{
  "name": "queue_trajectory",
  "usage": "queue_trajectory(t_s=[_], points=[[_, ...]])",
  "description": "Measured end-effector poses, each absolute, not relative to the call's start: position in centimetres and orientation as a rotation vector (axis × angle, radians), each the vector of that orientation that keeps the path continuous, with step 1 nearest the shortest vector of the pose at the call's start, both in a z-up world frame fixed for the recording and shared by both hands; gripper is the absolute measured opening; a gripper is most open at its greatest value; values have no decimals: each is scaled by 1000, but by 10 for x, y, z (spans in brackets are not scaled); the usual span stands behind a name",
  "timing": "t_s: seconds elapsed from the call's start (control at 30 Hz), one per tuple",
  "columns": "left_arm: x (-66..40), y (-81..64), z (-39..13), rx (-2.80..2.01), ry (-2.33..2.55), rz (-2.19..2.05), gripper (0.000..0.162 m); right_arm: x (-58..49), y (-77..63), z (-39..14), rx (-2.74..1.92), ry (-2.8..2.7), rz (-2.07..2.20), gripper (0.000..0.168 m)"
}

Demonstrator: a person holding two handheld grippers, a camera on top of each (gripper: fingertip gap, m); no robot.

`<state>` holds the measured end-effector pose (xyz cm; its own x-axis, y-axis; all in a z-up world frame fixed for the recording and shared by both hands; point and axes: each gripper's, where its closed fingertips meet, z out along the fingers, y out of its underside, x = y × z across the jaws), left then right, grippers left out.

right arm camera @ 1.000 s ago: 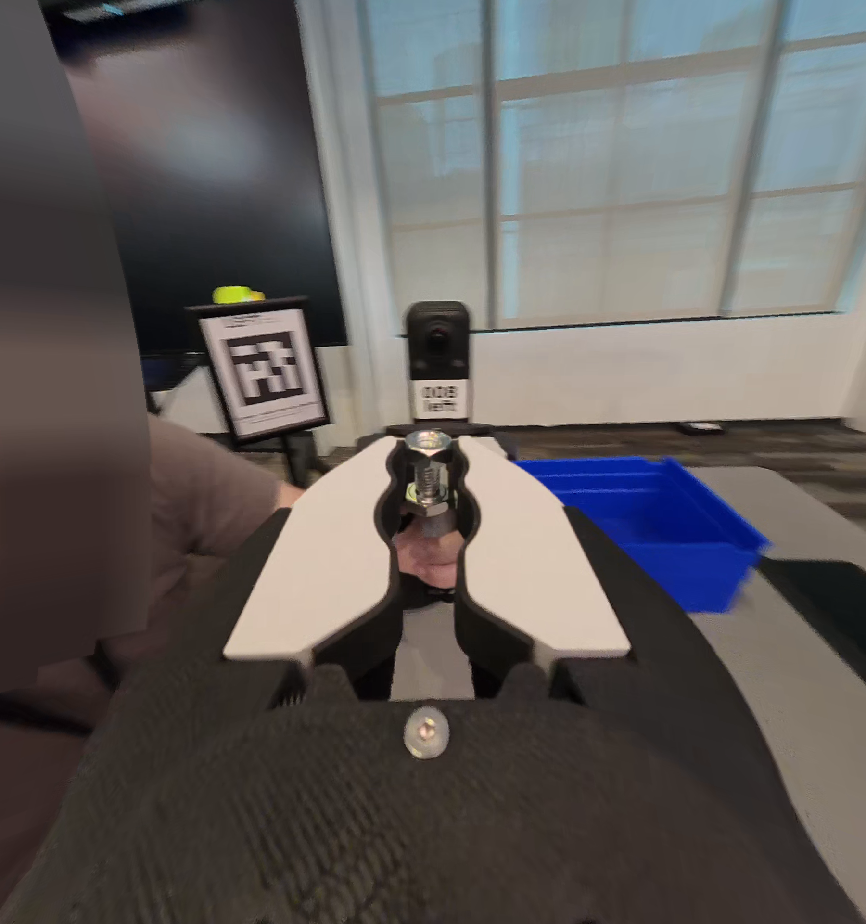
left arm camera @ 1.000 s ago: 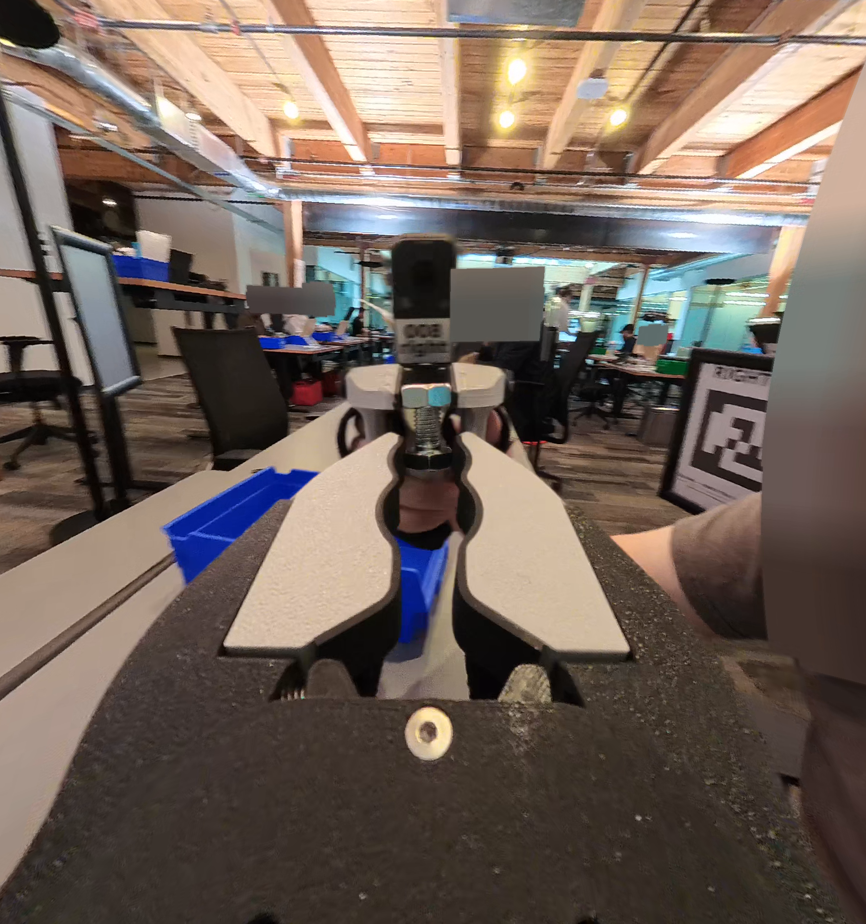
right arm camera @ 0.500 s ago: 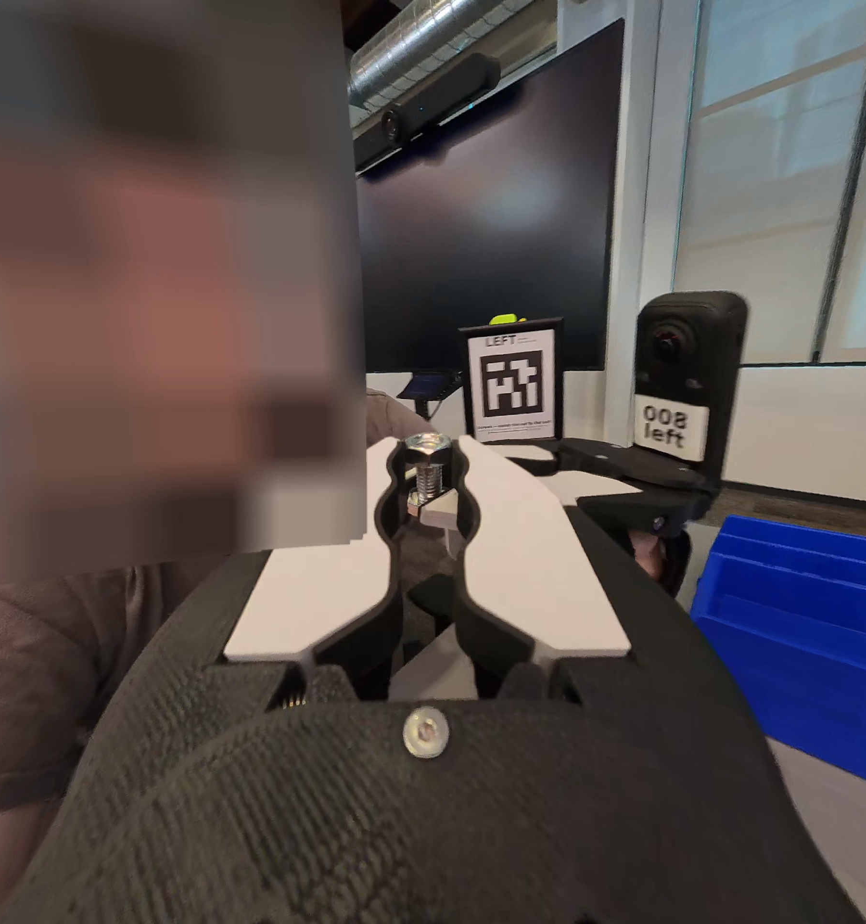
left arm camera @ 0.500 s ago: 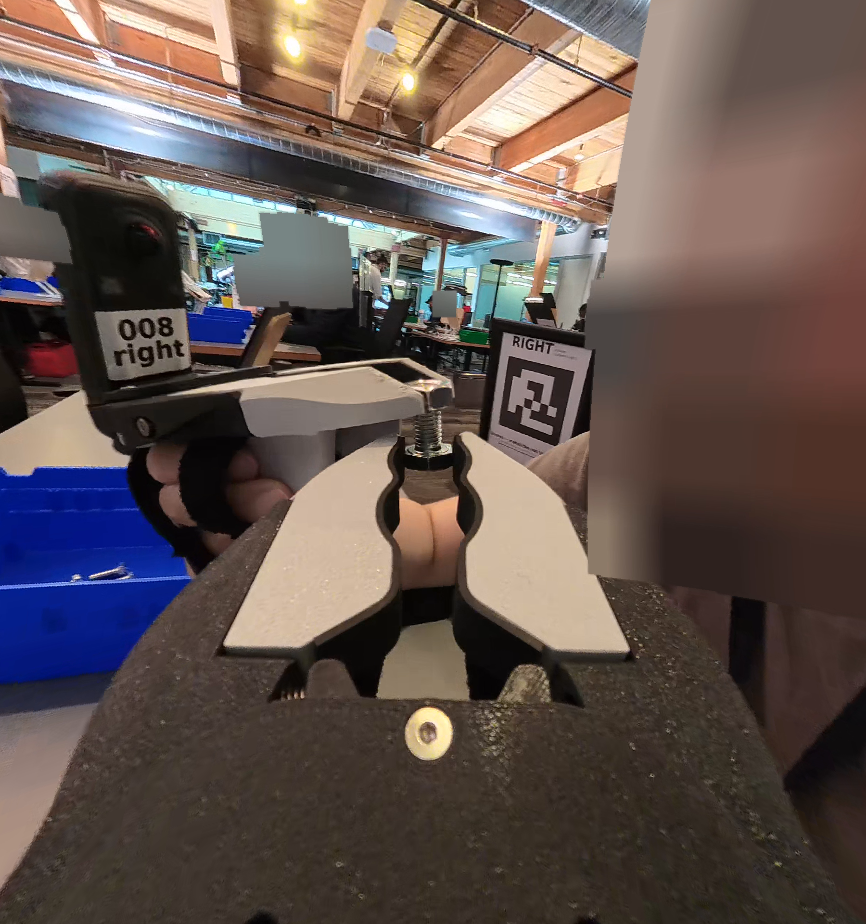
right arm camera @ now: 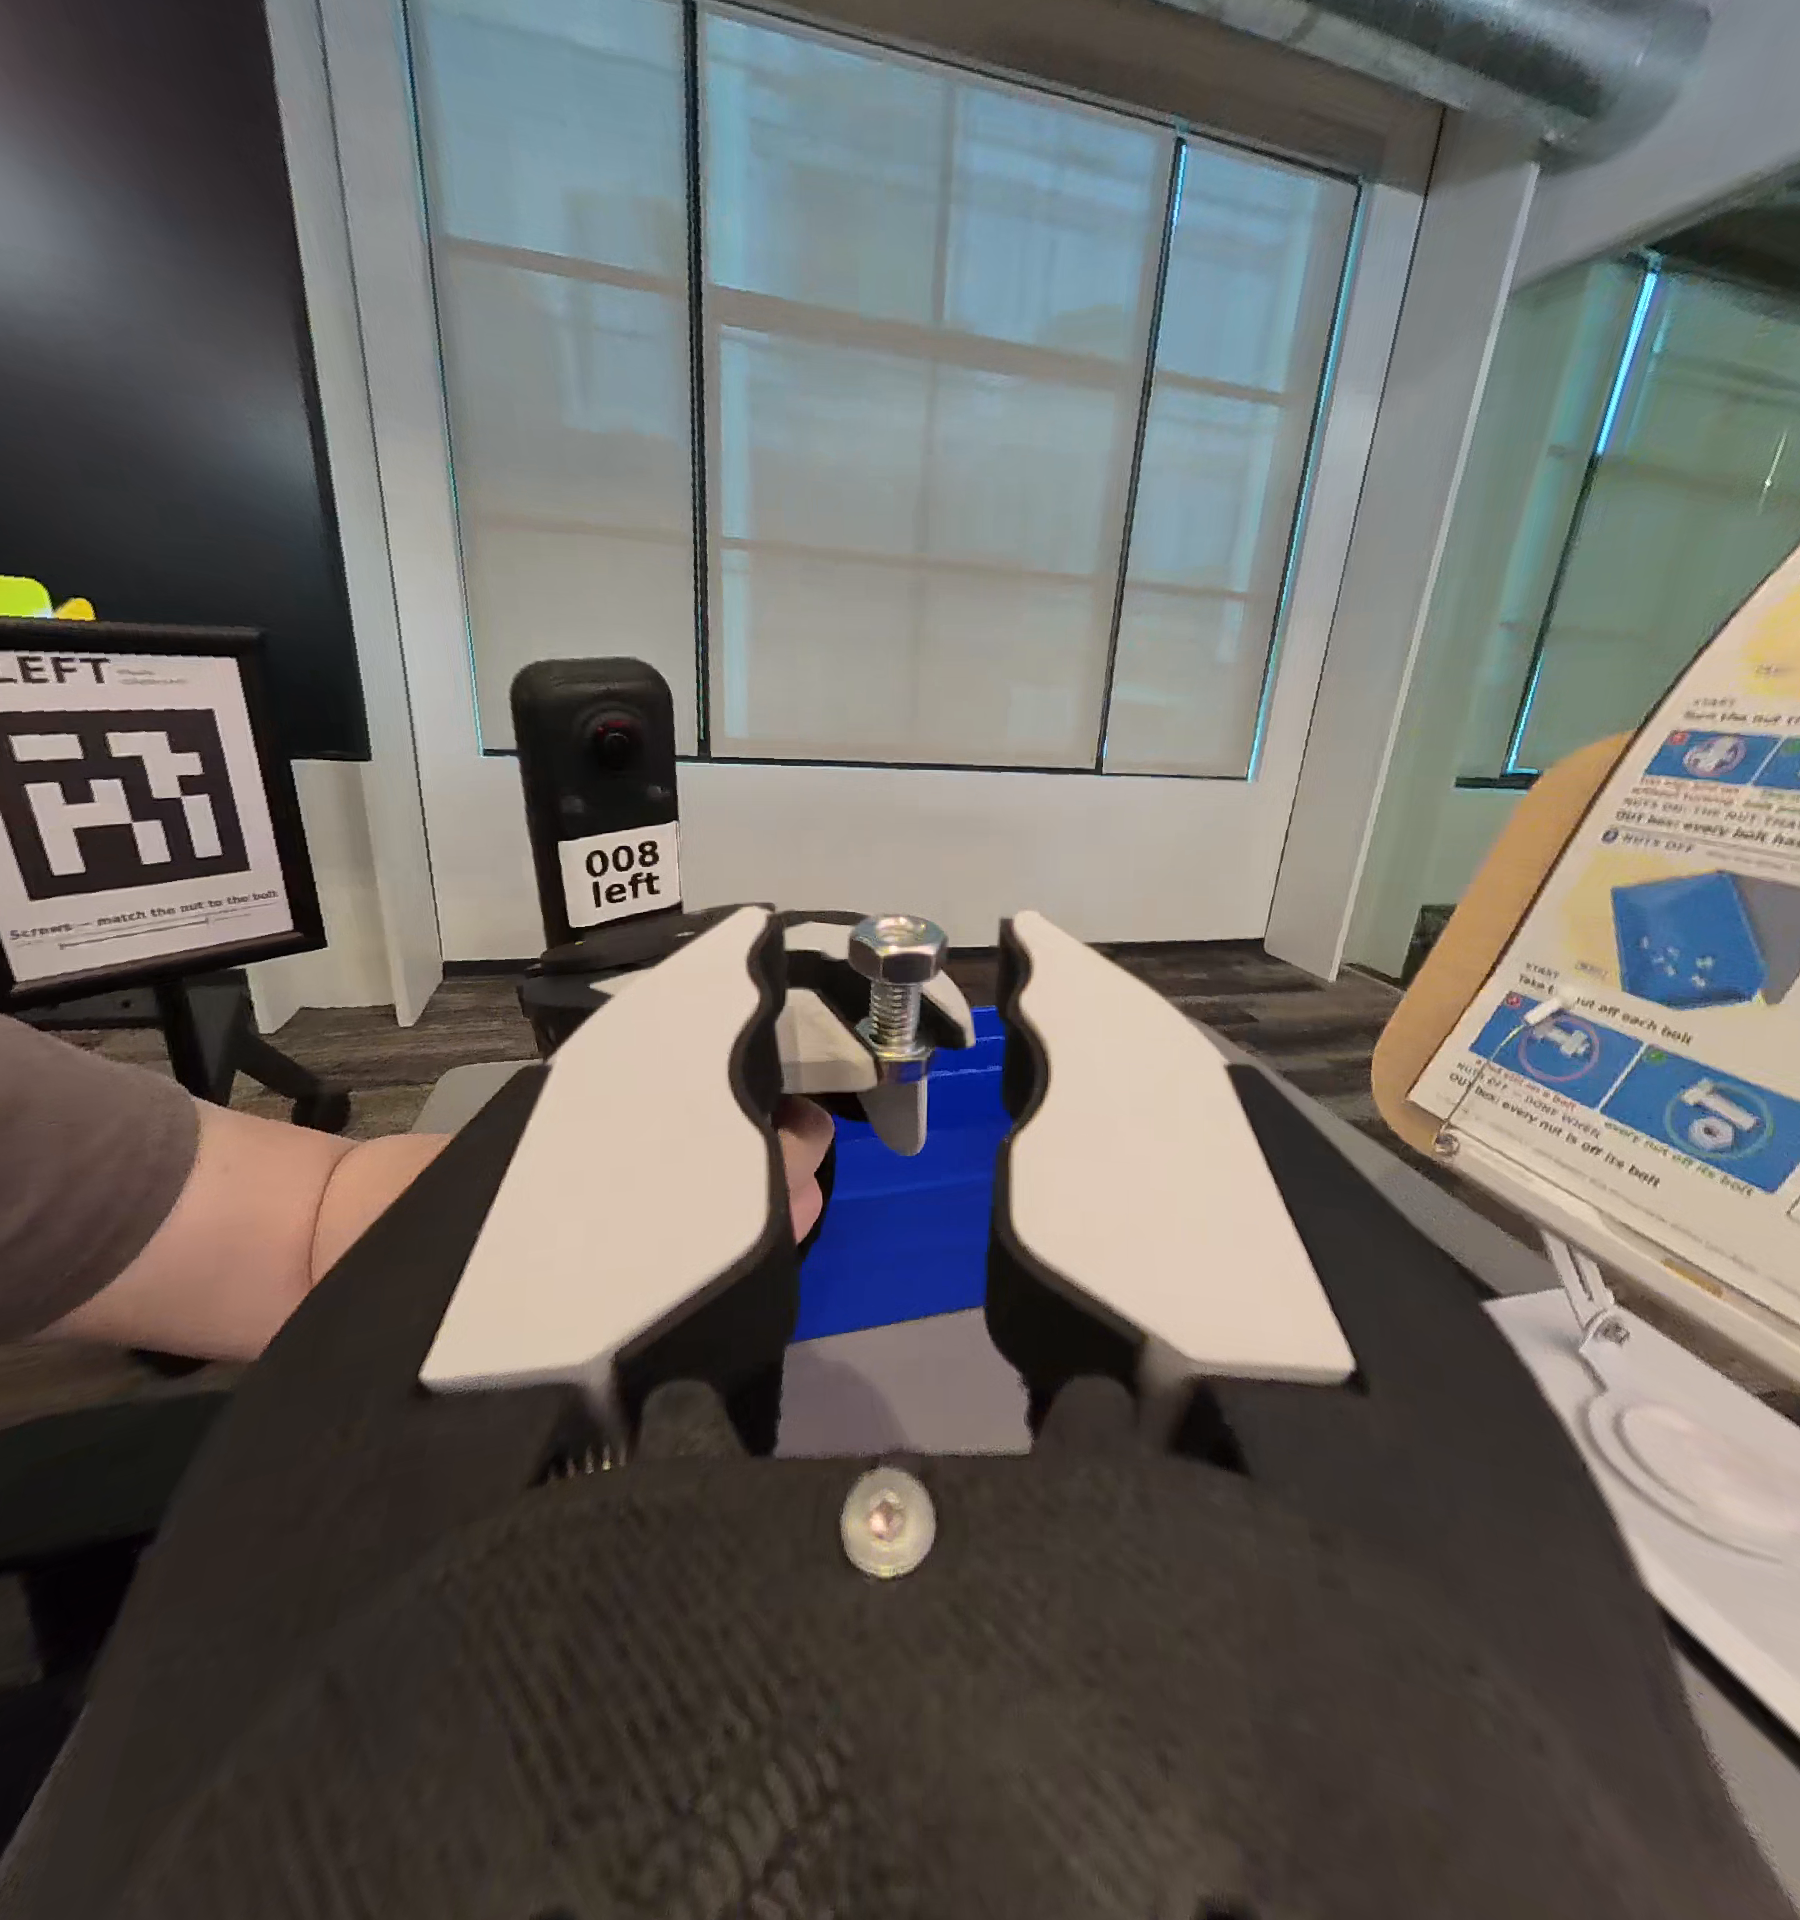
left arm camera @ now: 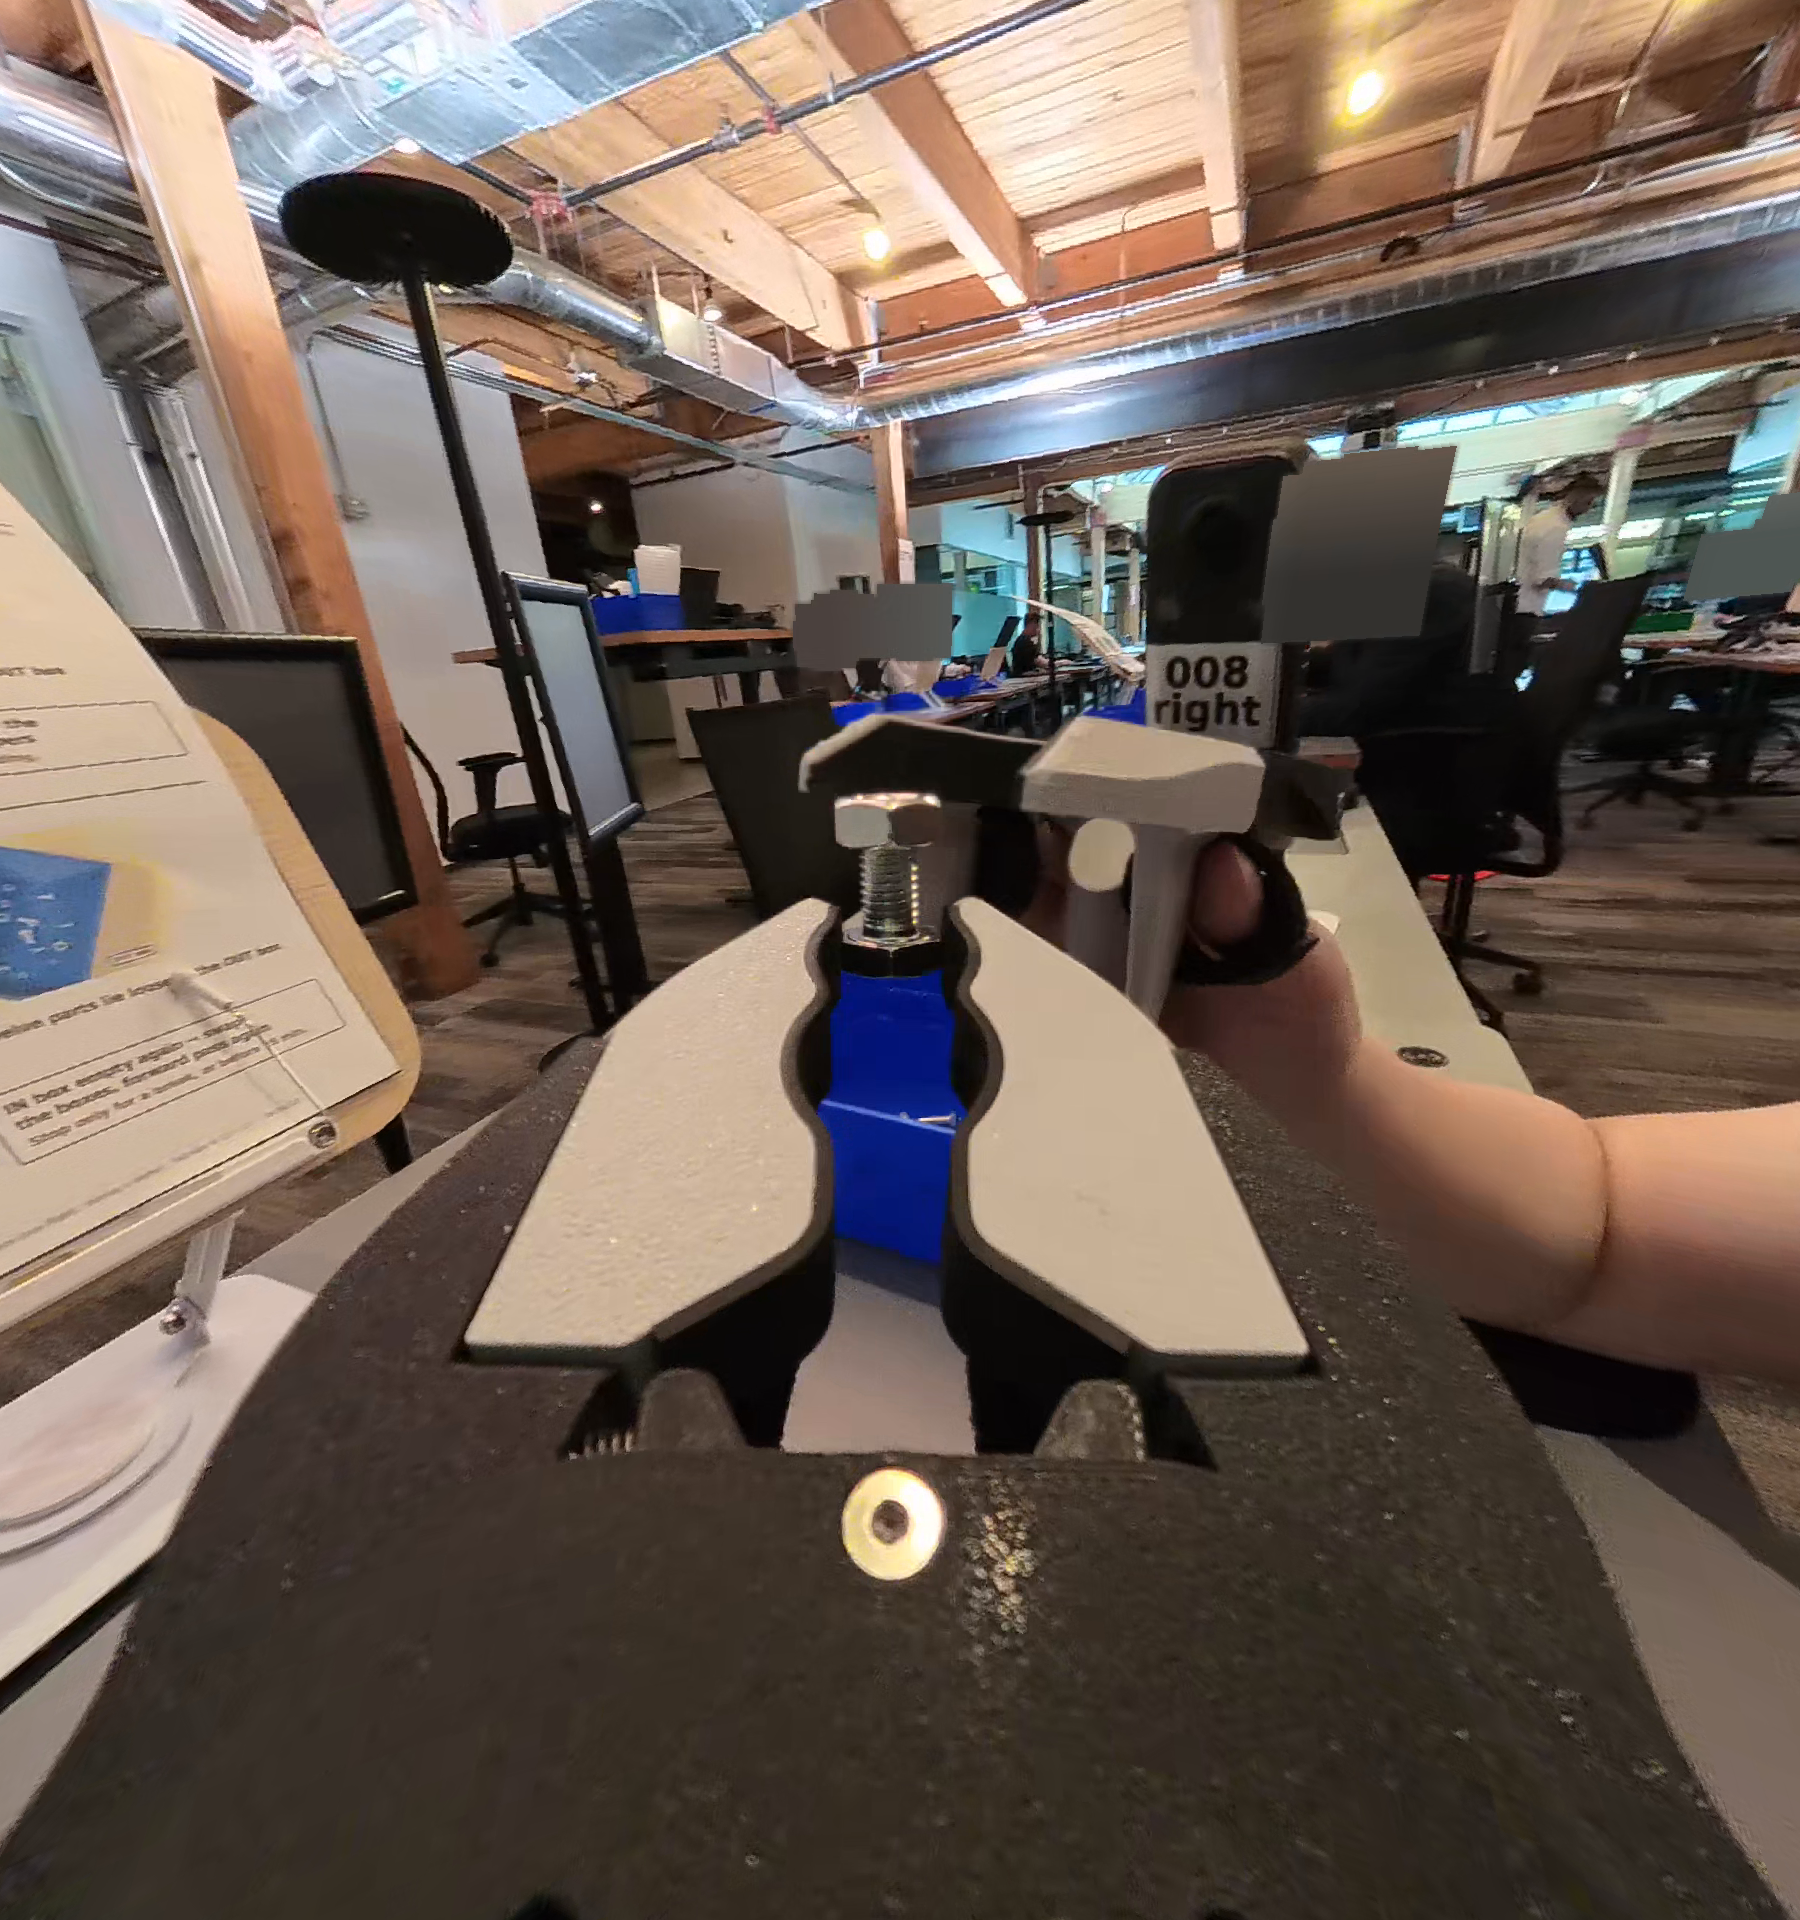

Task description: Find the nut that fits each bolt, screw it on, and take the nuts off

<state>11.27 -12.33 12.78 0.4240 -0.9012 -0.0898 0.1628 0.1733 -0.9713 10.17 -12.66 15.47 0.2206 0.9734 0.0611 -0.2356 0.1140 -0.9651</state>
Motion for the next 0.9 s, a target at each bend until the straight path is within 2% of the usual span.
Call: queue_trajectory(t_s=[0.1,0.17,0.37,0.7,0.9], points=[[113,-122,126,-1153,824,-872,18,98,-124,150,-1093,-897,1113,32],[115,-124,126,-1152,835,-882,18,98,-123,148,-1100,-905,1108,19],[118,-130,126,-1138,892,-935,18,100,-130,148,-1074,-1006,1171,19],[144,-207,114,-1036,1271,-1539,18,127,-201,137,-693,-1452,1870,20],[146,-218,112,-1014,1306,-1643,18,132,-212,135,-583,-1481,1947,20]])
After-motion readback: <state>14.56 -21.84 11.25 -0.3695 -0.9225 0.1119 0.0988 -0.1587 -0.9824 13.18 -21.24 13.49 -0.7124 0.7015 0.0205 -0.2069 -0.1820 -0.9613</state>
